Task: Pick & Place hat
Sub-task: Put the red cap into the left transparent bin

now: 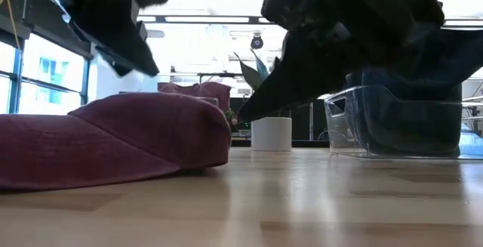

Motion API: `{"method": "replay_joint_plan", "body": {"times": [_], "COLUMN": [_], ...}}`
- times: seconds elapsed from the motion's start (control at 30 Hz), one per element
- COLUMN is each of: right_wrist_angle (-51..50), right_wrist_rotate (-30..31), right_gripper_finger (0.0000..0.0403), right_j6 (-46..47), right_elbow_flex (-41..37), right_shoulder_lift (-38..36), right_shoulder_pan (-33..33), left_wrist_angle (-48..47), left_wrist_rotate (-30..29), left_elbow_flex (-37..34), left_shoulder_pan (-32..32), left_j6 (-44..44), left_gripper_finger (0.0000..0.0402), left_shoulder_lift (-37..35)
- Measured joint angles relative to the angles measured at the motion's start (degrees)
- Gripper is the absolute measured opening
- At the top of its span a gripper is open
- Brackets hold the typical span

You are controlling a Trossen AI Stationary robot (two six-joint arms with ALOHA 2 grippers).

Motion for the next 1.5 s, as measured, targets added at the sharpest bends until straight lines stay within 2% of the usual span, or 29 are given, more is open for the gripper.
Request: {"method": "replay_joint_plan", "body": {"times": [0.13,0.2,0.33,0.47,0.63,0.8,0.97,1.07,1.17,1.2,1.33,1.5], "right_wrist_angle": [0.06,0.73,2.74,5.05,2.3,-3.28,-5.41,-5.85,-8.23,-9.35,-11.91,-14.51], "right_wrist_rotate": [-1.88,-4.72,-5.66,-7.48,-9.74,-12.42,-12.38,-12.29,-12.24,-12.24,-9.76,-6.57], "right_gripper_finger": [0.0144,0.0159,0.0204,0.0232,0.0232,0.0201,0.0153,0.0093,0.0022,0.0012,0.0024,0.0006], "right_j6": [9.34,12.57,19.4,24.78,27.35,26.43,21.53,17.5,11.97,10.35,7.53,0.83], "right_elbow_flex": [0.0,0.0,0.0,0.27,2.71,7.7,10.48,11.07,11.74,11.76,11.77,11.76], "right_shoulder_lift": [0.0,0.0,0.5,3.22,4.94,7.24,9.04,8.52,7.05,6.01,0.78,-7.34], "right_shoulder_pan": [-2.36,-4.15,-6.61,-7.57,-8.3,-8.09,-8.09,-8.02,-7.77,-7.61,-7.32,-6.93], "left_wrist_angle": [-4.46,-5.67,-5.54,-2.71,3.54,7.52,7.94,7.35,0.21,-2.64,-10.78,-10.49], "left_wrist_rotate": [-8.88,-12.94,-19.15,-17.99,-8.78,-1.75,-0.48,-3.66,-8.46,-10.01,-15.57,-21.0], "left_elbow_flex": [2.25,2.29,2.31,2.29,2.36,2.37,2.32,2.83,5.63,6.76,10.46,12.24], "left_shoulder_pan": [-2.1,-1.91,-0.95,1.04,2.77,3.4,3.28,3.3,2.57,2.06,-0.98,-5.27], "left_j6": [4.77,6.4,10.08,17.77,27.81,29.99,29.99,28.24,26.56,26.54,26.73,30.69], "left_gripper_finger": [0.0,0.0,0.0,0.0,0.0013,0.0063,0.0124,0.0141,0.0143,0.0141,0.0124,0.0101], "left_shoulder_lift": [-0.06,-0.04,0.23,1.15,1.09,2.45,2.95,2.86,0.71,-0.38,-2.66,-4.69]}}
